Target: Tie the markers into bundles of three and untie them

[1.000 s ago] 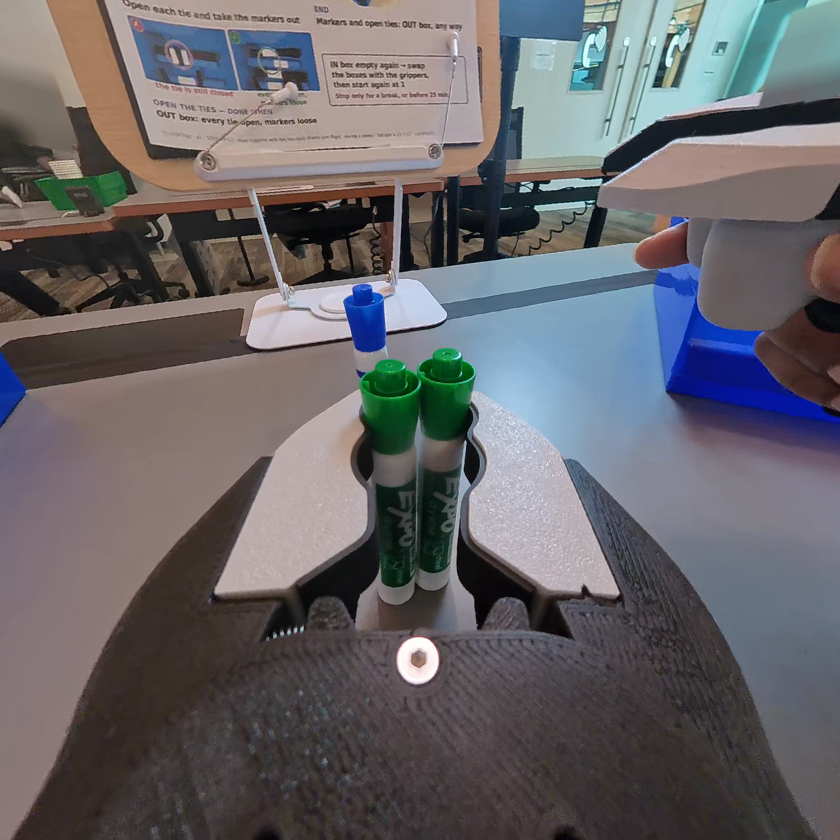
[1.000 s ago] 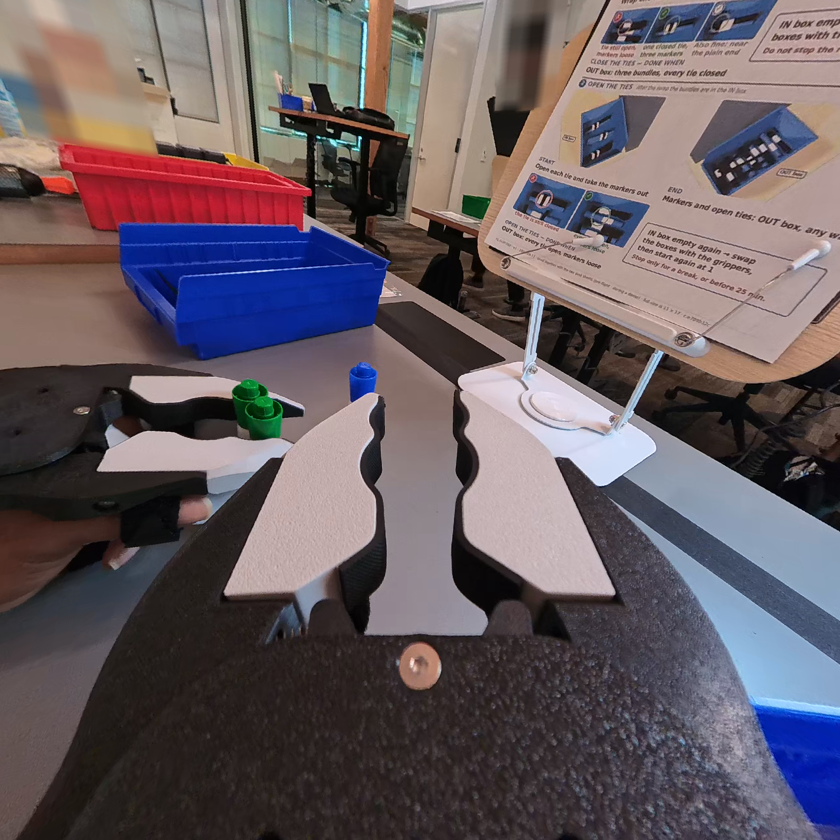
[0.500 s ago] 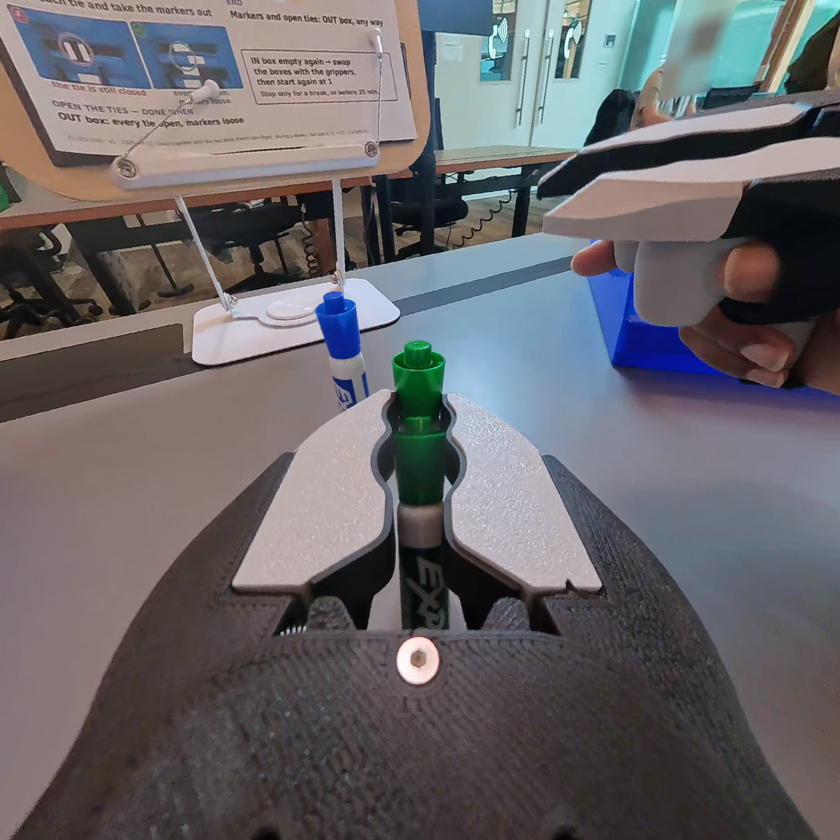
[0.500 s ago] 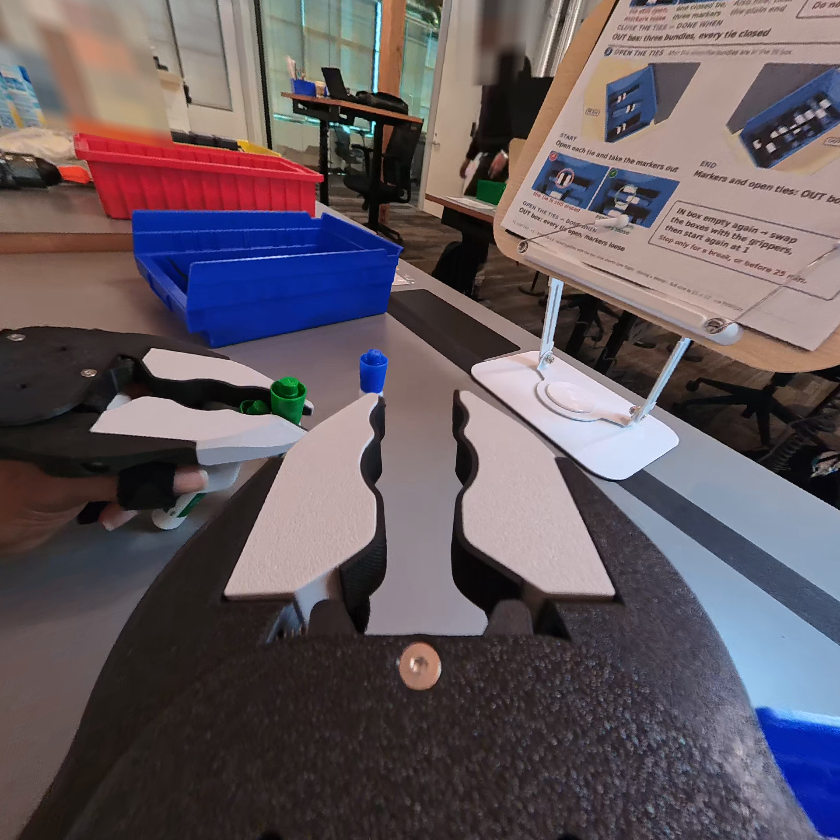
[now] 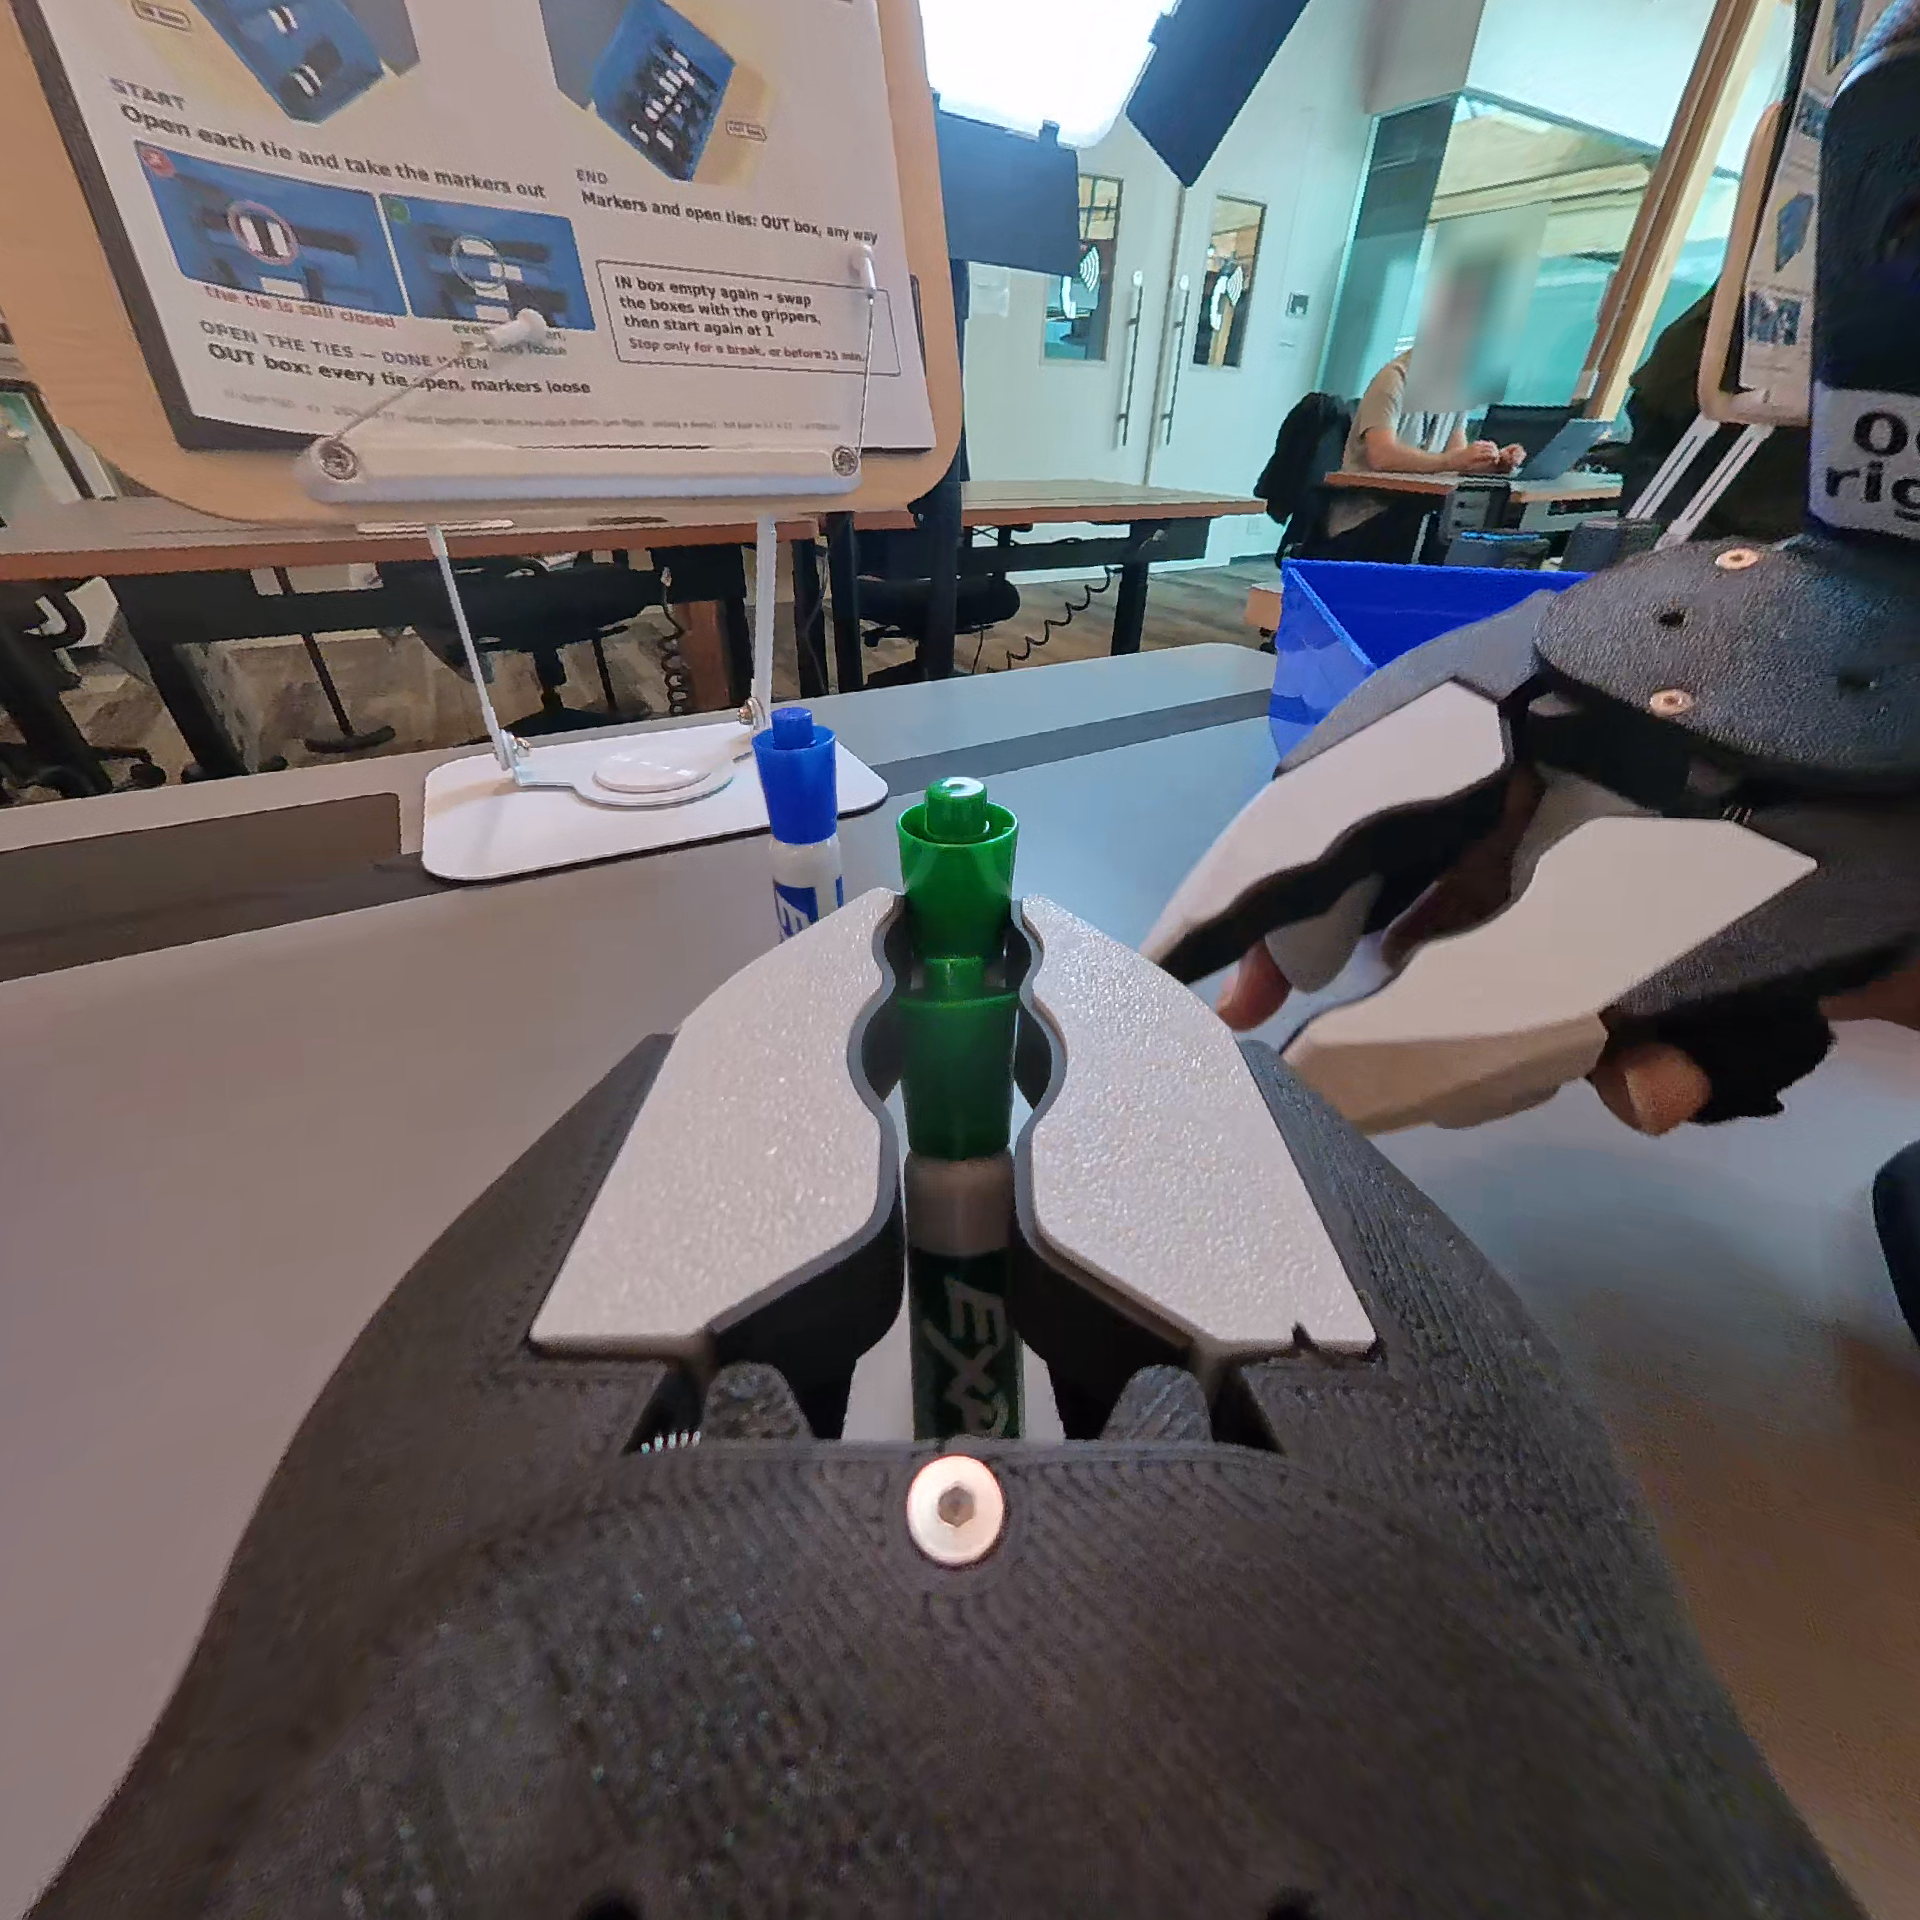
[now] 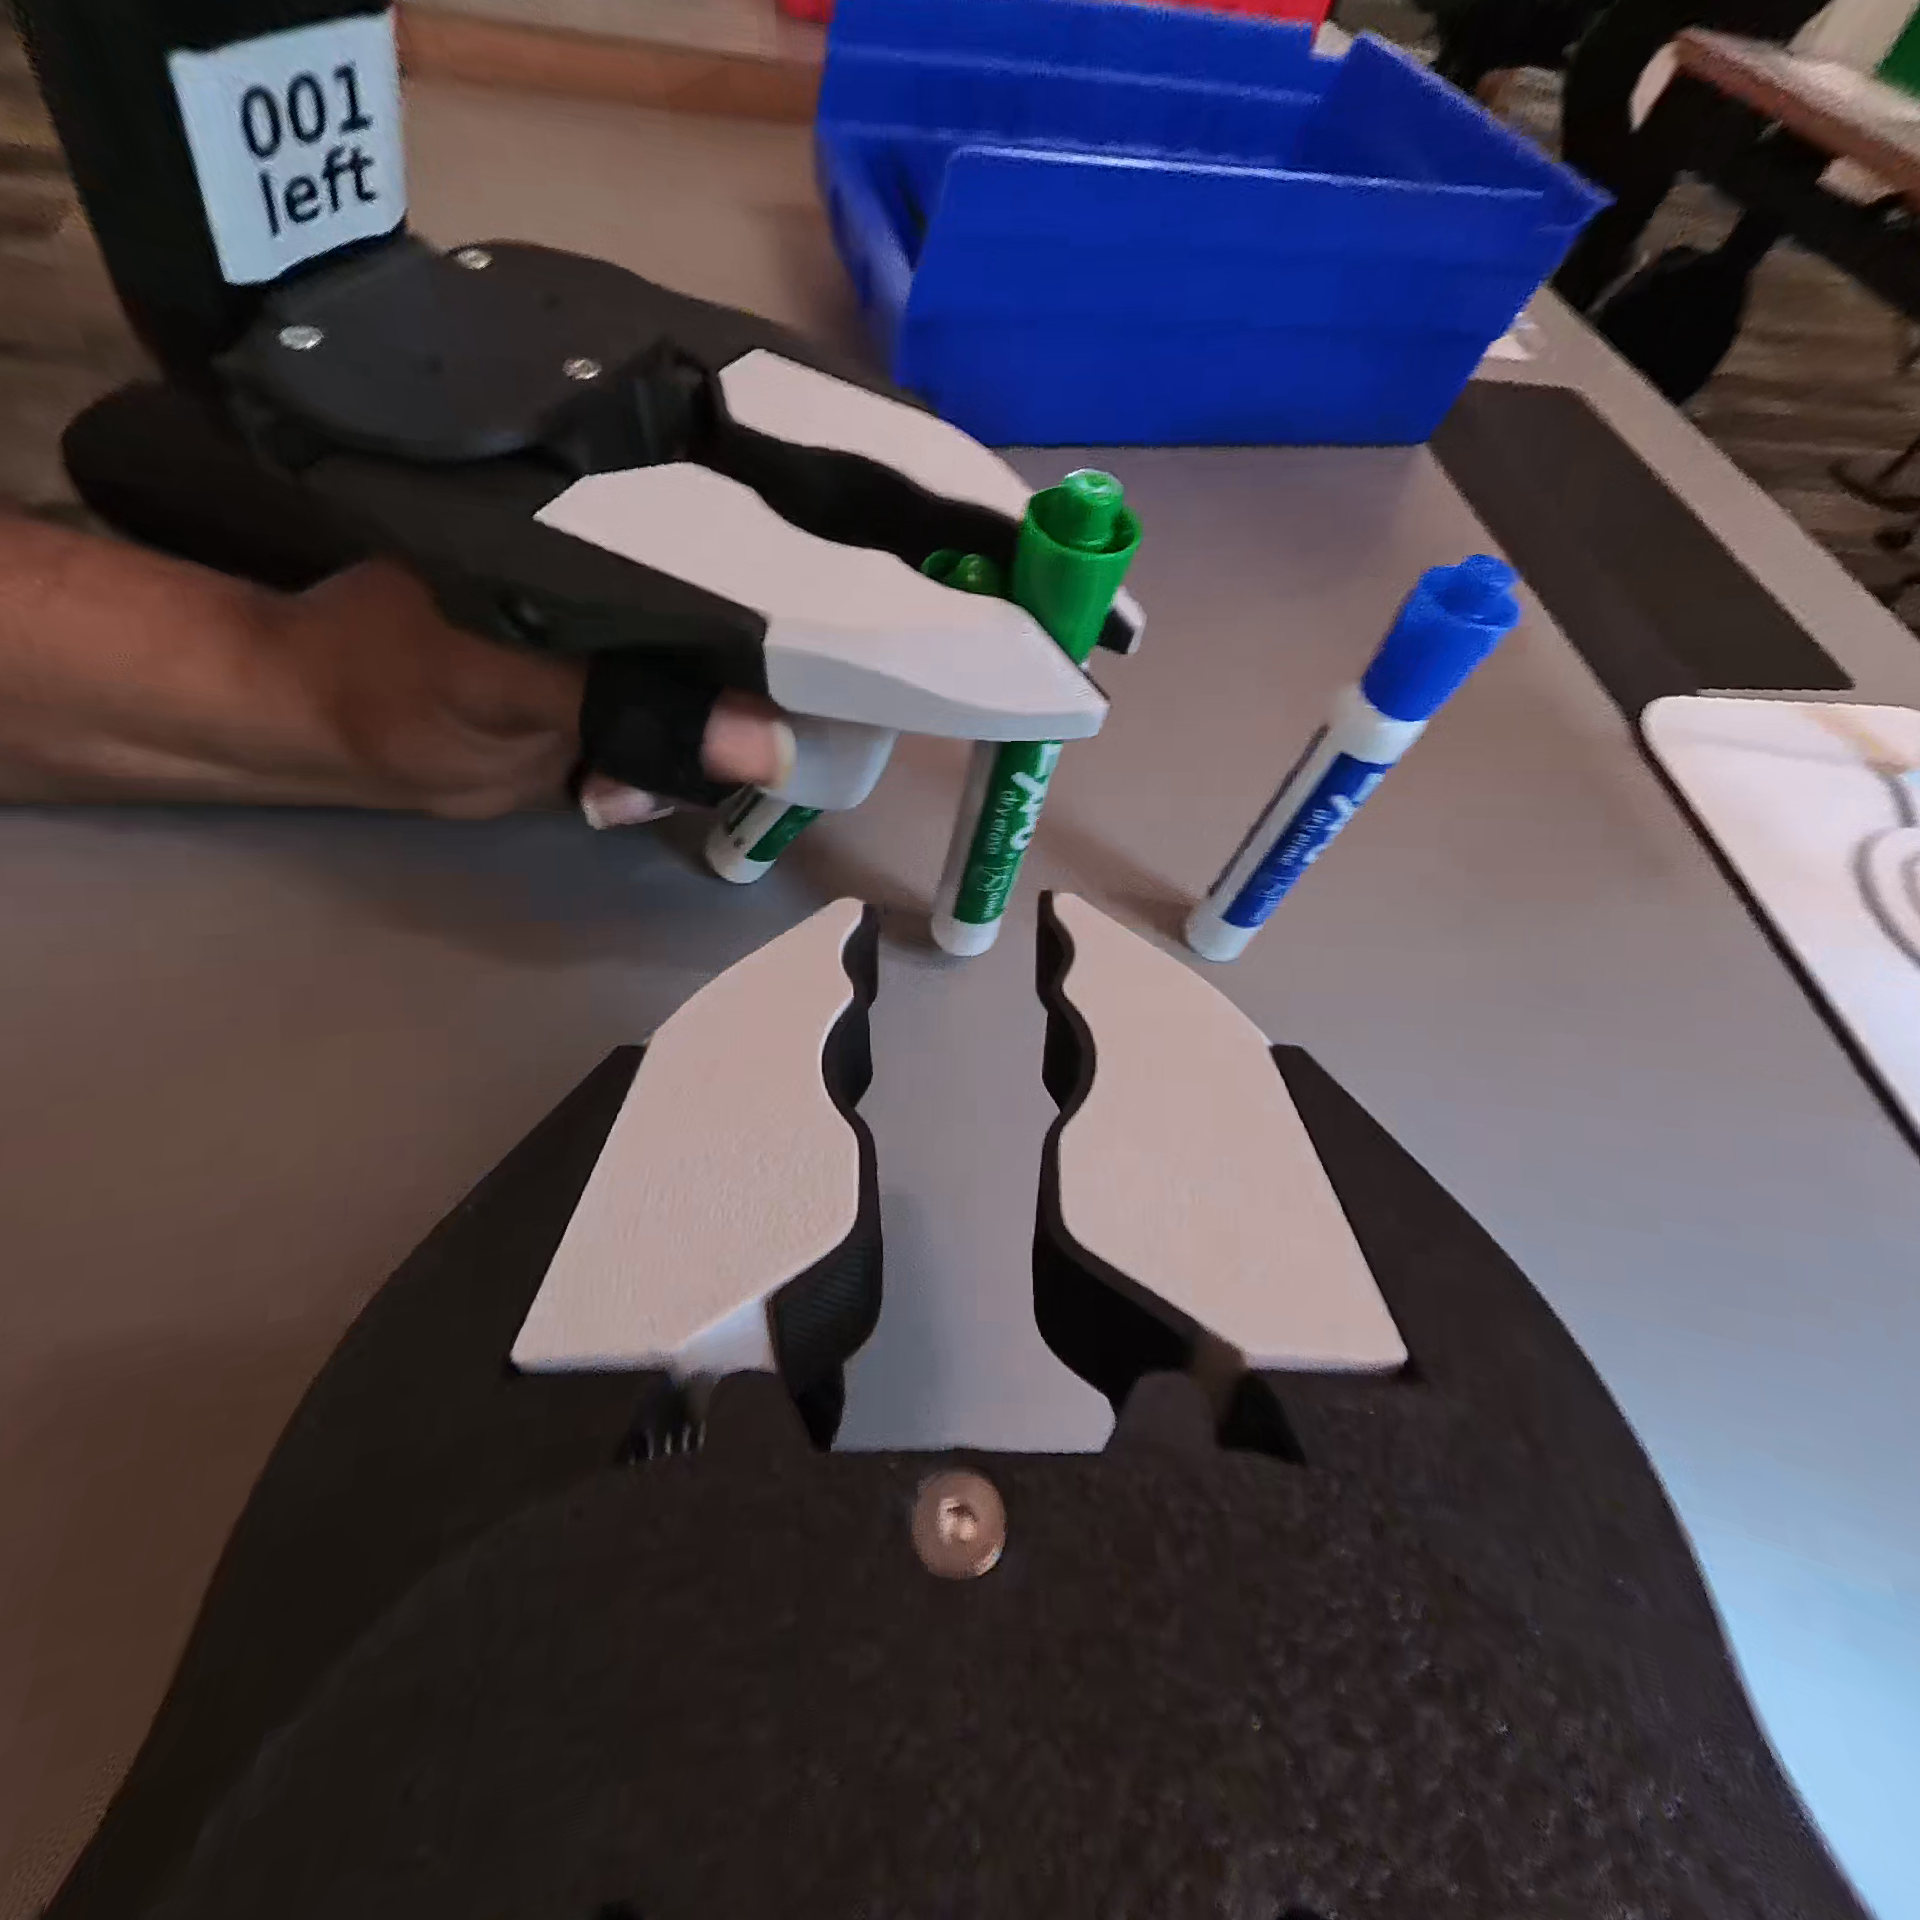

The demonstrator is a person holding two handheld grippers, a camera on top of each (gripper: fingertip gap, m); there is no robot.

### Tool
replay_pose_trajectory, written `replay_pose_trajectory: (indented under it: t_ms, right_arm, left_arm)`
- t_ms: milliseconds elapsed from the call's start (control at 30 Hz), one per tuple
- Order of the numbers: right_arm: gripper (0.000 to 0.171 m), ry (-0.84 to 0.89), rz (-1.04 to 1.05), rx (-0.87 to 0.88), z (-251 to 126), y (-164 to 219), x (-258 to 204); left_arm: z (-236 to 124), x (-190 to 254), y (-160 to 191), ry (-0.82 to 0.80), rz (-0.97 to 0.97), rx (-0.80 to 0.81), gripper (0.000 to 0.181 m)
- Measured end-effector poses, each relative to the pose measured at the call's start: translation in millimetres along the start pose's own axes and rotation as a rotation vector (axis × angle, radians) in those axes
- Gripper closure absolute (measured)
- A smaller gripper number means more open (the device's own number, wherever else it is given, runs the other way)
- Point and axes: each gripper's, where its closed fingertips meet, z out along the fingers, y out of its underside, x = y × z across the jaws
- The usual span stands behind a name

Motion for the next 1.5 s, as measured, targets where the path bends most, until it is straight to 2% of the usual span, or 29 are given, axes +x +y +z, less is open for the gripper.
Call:
replay_pose_trajectory:
  t_ms: [267, 467, 500, 600, 867, 1000, 1067, 1233, 1367, 1433, 1500]
  right_arm:
    - [0.144, -0.154, 0.014, -0.029, 32, 2, -42]
    - [0.142, -0.068, 0.028, 0.06, 68, -15, -53]
    - [0.148, -0.028, 0.016, 0.059, 71, -15, -51]
    - [0.15, 0.003, -0.006, 0.079, 76, -17, -52]
    - [0.153, -0.006, -0.028, 0.084, 68, -17, -49]
    - [0.165, -0.096, -0.083, -0.009, 53, -1, -52]
    - [0.171, -0.114, -0.09, -0.017, 44, 4, -47]
    - [0.171, -0.086, -0.074, 0.001, 27, 8, -27]
    - [0.146, -0.044, -0.146, -0.071, 37, 3, -25]
    - [0.133, -0.08, -0.157, -0.192, 54, 10, -27]
    - [0.132, -0.147, -0.148, -0.349, 70, 26, -30]
  left_arm:
    - [-19, -5, -8, -0.001, -0.03, 0.038, 0.163]
    - [-34, -9, -9, -0.009, -0.045, 0.054, 0.163]
    - [-35, -11, -10, -0.007, -0.051, 0.059, 0.163]
    - [-37, -12, -10, 0.001, -0.06, 0.058, 0.164]
    - [-42, -17, -19, 0.0, -0.074, 0.095, 0.164]
    - [-48, -31, -38, 0.0, -0.088, 0.141, 0.163]
    - [-47, -34, -44, 0.042, -0.082, 0.12, 0.163]
    - [-41, -38, -41, 0.121, -0.004, 0.027, 0.162]
    - [-46, -45, -39, 0.143, 0.02, 0.014, 0.163]
    - [-49, -52, -40, 0.139, 0.02, 0.012, 0.163]
    - [-53, -61, -45, 0.132, 0.024, 0.018, 0.163]
